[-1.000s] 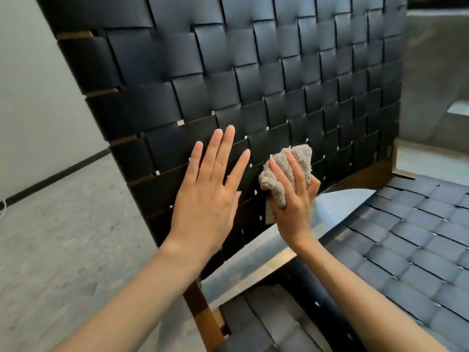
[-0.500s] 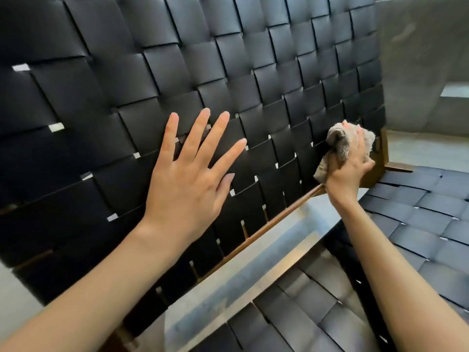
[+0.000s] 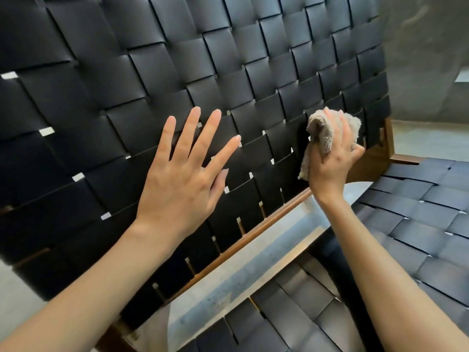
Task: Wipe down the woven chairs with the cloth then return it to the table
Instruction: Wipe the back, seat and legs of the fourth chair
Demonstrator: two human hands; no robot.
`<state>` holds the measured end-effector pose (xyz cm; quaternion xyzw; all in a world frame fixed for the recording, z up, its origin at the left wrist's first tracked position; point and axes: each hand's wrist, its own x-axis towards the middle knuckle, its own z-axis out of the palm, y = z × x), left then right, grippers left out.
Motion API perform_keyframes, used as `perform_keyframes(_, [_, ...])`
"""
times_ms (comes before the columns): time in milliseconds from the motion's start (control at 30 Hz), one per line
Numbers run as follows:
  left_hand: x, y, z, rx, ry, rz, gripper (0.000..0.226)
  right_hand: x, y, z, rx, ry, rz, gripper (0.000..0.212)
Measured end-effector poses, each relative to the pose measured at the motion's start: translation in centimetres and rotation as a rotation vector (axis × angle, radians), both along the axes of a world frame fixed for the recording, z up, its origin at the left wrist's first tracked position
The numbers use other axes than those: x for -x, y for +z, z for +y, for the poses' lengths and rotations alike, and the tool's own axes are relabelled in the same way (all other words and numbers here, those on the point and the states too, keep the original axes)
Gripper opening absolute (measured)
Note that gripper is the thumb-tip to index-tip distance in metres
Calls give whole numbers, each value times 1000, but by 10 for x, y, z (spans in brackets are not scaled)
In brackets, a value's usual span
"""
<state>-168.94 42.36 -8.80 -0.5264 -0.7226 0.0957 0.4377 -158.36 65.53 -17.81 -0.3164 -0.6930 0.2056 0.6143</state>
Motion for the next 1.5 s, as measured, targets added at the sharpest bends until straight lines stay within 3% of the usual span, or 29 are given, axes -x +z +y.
perform_keyframes(100, [0, 1, -1, -1, -7, -25, 51, -2, 2, 4, 169, -51, -59, 56])
perform_keyframes(333, [-13, 17, -47, 63, 31, -122, 54, 6, 22, -42, -44, 38, -97, 53])
perform_keyframes(500, [-11, 25, -112, 40, 166, -92, 60, 26, 39, -133, -208, 263, -162, 48])
perform_keyframes(733, [-3, 34, -137, -54, 251, -136, 74, 31, 33, -216, -440, 467, -170, 43])
perform_keyframes(900, [-3, 39, -143, -64, 151, -244, 66, 25, 17, -244, -536, 498, -254, 63])
perform_keyframes(1000, [-3, 43, -149, -48, 116, -286, 57, 25, 19, -226, -612, 469, -313, 63])
perform_keyframes(1100, [-4, 44, -149, -9, 151, -289, 65, 28, 34, -189, -444, 297, -266, 46])
perform_keyframes(1200, [-4, 44, -148, 24, 180, -291, 75, 31, 53, -154, -155, 200, -158, 50])
perform_keyframes(1300, [-3, 45, -149, 37, 181, -331, 80, 39, 70, -119, 285, 93, -24, 58])
perform_keyframes(1367, [-4, 47, -149, 47, 178, -356, 80, 42, 85, -97, 530, -27, 37, 52])
perform_keyframes(1433, [-4, 49, -150, 47, 163, -385, 79, 44, 100, -97, 565, -36, -10, 51])
perform_keyframes(1500, [-3, 50, -152, 47, 138, -411, 80, 50, 110, -126, 385, 3, -105, 53])
